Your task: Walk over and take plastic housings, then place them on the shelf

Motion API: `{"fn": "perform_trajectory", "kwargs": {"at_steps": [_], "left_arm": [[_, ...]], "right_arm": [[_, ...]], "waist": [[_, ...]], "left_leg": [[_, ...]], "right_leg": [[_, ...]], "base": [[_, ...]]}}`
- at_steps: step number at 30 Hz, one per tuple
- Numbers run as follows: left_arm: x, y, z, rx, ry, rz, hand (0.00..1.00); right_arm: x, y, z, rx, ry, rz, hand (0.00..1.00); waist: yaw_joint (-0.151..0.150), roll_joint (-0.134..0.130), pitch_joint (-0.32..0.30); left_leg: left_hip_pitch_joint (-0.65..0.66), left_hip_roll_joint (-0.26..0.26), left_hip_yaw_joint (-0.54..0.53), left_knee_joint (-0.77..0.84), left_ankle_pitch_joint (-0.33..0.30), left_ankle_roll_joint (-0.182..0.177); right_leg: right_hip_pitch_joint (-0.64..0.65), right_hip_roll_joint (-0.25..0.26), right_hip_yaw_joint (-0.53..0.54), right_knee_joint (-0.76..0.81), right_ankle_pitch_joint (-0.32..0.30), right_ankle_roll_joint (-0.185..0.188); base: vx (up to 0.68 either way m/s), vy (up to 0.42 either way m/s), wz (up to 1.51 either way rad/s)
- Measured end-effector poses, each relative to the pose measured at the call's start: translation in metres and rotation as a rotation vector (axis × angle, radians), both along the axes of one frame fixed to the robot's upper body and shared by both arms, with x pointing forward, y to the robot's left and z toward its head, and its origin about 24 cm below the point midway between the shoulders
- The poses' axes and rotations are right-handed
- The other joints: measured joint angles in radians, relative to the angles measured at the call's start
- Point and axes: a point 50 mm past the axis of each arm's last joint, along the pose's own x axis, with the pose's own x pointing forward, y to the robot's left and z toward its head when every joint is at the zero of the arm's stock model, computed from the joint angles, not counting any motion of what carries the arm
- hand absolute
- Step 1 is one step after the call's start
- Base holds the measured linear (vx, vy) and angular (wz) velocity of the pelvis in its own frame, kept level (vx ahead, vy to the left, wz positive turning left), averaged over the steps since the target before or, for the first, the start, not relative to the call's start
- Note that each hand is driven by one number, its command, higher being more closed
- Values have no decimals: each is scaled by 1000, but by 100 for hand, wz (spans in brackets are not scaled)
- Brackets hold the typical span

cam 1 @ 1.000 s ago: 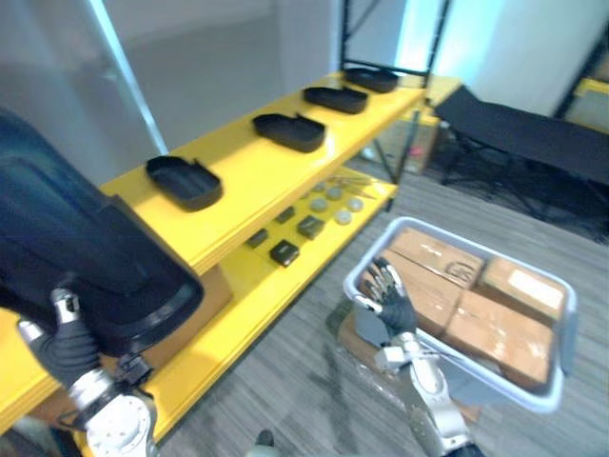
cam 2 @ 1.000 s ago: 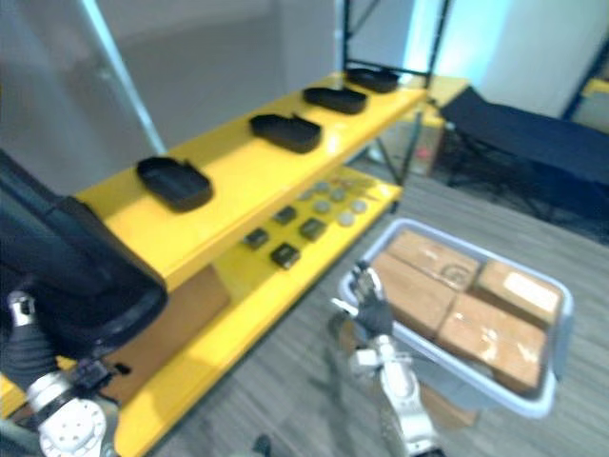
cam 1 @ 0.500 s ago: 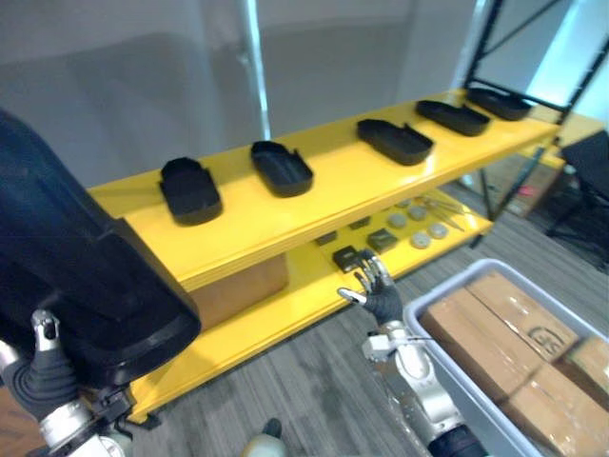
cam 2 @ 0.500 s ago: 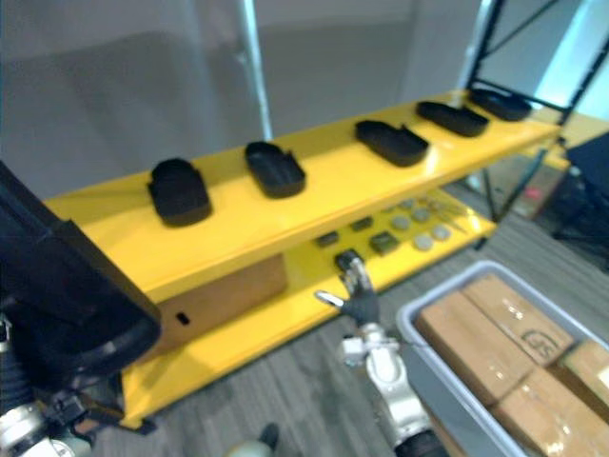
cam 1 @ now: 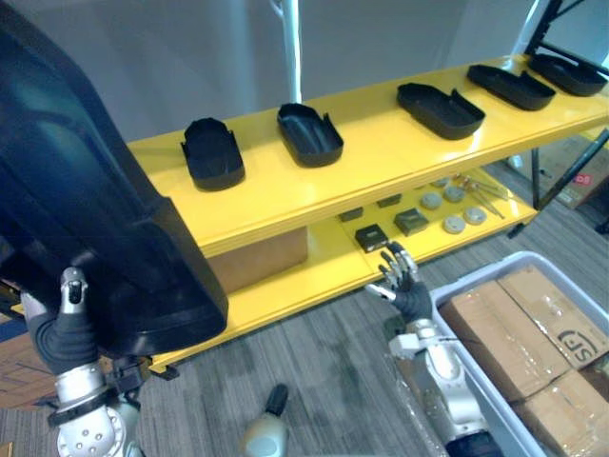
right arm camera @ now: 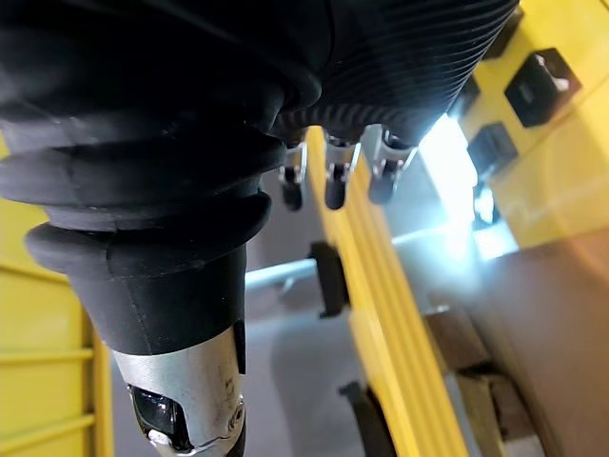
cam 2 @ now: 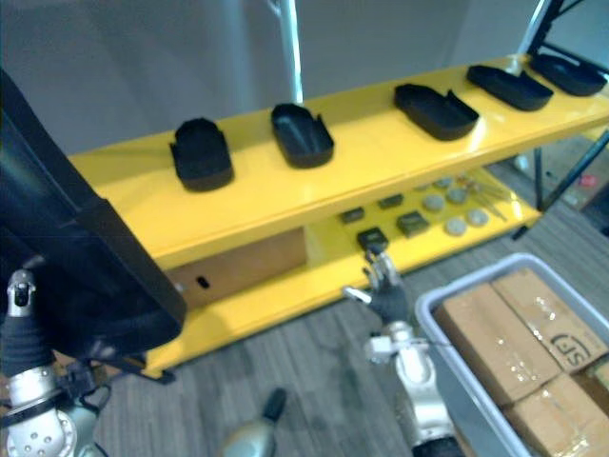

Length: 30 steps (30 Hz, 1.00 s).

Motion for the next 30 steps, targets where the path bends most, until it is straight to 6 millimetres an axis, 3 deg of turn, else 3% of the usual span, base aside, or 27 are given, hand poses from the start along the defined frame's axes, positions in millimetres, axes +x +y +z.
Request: {"fn": "perform_trajectory", "kwargs": {"at_steps": [3,4,5,6,7,8,9,10,11,13,14,15,16,17,18,19,20,21,22,23,24,25,26,27,28,29,30], "left_arm": [[2,5,8,20,-44,21,100],[4,7,13,34,-65,23,100],[6,6,13,30,-73,25,100],[9,6,12,27,-73,20,100],[12,6,14,32,-77,10,100],[14,6,17,47,-84,6,100],[15,7,18,57,-84,3,100],[17,8,21,65,-88,7,100],[19,9,21,53,-94,15,100],[25,7,23,39,-110,8,100],[32,6,24,29,-120,-6,100],[36,4,24,22,-121,-18,100],[44,-1,22,6,-106,-44,100],[48,-5,18,-6,-87,-65,100],[48,-7,16,-8,-78,-70,100],[46,-8,14,-9,-65,-67,100],[46,-10,11,-21,-56,-70,100],[44,-15,2,-50,-23,-73,100],[43,-20,-4,-61,1,-80,100],[45,-24,-6,-72,6,-94,100],[48,-33,-7,-91,4,-135,100],[54,-43,-6,-98,-9,-189,100],[57,-48,-4,-100,-15,-218,100],[63,-57,-3,-99,-26,-265,100],[66,-59,-2,-98,-35,-277,100],[68,-57,1,-83,-46,-275,100],[68,-57,0,-90,-41,-271,100]], "right_arm": [[2,6,6,36,-42,-12,0],[3,7,6,54,-43,-29,0],[2,5,7,52,-47,-44,0],[2,4,7,58,-49,-56,0],[0,4,7,67,-56,-66,0],[0,3,9,77,-68,-76,0],[1,3,10,85,-72,-83,0],[2,3,11,99,-81,-93,0],[3,3,15,88,-98,-90,0],[4,-4,27,77,-161,-107,0],[4,-13,37,67,-212,-128,0],[3,-18,42,58,-236,-142,0],[2,-26,49,44,-272,-172,0],[1,-30,57,32,-311,-191,0],[0,-31,62,31,-333,-194,0],[1,-28,73,32,-385,-177,0],[2,-27,78,28,-415,-171,0],[5,-27,88,-1,-461,-163,0],[7,-27,97,-30,-509,-161,0],[8,-29,101,-42,-526,-167,0],[8,-34,107,-98,-555,-203,0],[5,-39,113,-141,-578,-257,0],[3,-42,117,-156,-595,-285,0],[0,-45,125,-167,-632,-328,0],[0,-43,131,-172,-661,-325,0],[0,-40,136,-158,-687,-318,0],[-2,-42,142,-153,-724,-329,0]], "waist": [[4,-41,21],[3,-68,35],[-1,-57,35],[-4,-50,34],[-6,-49,25],[-8,-51,26],[-10,-49,28],[-20,-51,28],[-38,-46,30],[-55,-37,30],[-70,-33,31],[-79,-30,32],[-100,-26,33],[-112,-32,29],[-111,-42,23],[-105,-68,5],[-105,-65,3],[-102,-24,-8],[-107,5,-26],[-108,18,-34],[-115,39,-46],[-124,53,-55],[-130,54,-56],[-140,59,-52],[-141,58,-54],[-137,22,-57],[-141,24,-65]], "left_leg": [[-48,-43,39,123,-69,26],[-57,-68,95,205,-126,76],[-56,-75,104,260,-179,55],[-55,-82,96,282,-195,56],[-42,-92,93,286,-212,73],[-13,-96,92,271,-225,84],[6,-98,88,255,-227,88],[36,-97,59,234,-230,110],[68,-90,37,216,-232,121],[92,-85,4,197,-240,126],[93,-90,-30,191,-244,126],[92,-94,-53,192,-248,124],[95,-102,-107,193,-254,118],[100,-117,-151,192,-261,104],[101,-129,-166,193,-270,100],[100,-152,-186,197,-290,88],[100,-146,-188,204,-303,83],[81,-85,-128,214,-329,83],[53,-14,-9,209,-319,82],[40,17,55,207,-309,68],[14,66,189,202,-262,64],[17,110,322,185,-155,84],[31,109,359,176,-127,58],[49,106,430,158,-96,102],[62,102,426,136,-90,103],[85,72,416,90,-76,81],[104,67,396,28,-70,65]], "right_leg": [[8,-44,2,18,-24,-11],[39,-72,-4,18,-34,-32],[42,-86,10,112,-12,-86],[12,-105,31,204,11,-117],[-72,-139,96,360,85,-149],[-136,-157,166,492,199,-152],[-171,-164,197,553,244,-149],[-230,-151,227,653,189,-128],[-260,-109,226,660,93,-126],[-304,-19,237,504,11,-129],[-332,47,308,362,9,-130],[-342,77,354,298,14,-122],[-351,118,437,201,33,-96],[-350,128,481,140,55,-66],[-349,124,481,117,61,-64],[-340,102,477,86,120,-72],[-329,102,462,84,153,-61],[-306,113,397,78,141,-80],[-288,113,334,67,134,-94],[-275,110,296,59,132,-97],[-234,103,216,34,128,-103],[-182,92,136,31,116,-114],[-162,83,103,44,107,-116],[-184,62,65,157,71,-124],[-194,66,96,135,53,-111],[-200,44,118,77,85,-88],[-196,46,108,73,63,-78]], "base": [[23,112,11],[120,168,14],[142,160,22],[139,206,29],[132,261,29],[140,265,17],[219,197,16],[310,145,32],[309,117,37],[236,60,56],[231,2,82],[282,-51,121],[237,-122,138],[248,-164,134],[296,-248,110],[276,-245,78],[338,-301,102],[300,-265,123],[282,-242,133],[272,-188,165],[275,-132,191],[302,-102,199],[218,-55,184],[94,-31,134],[12,-10,107],[18,-58,65],[84,-70,35]]}}
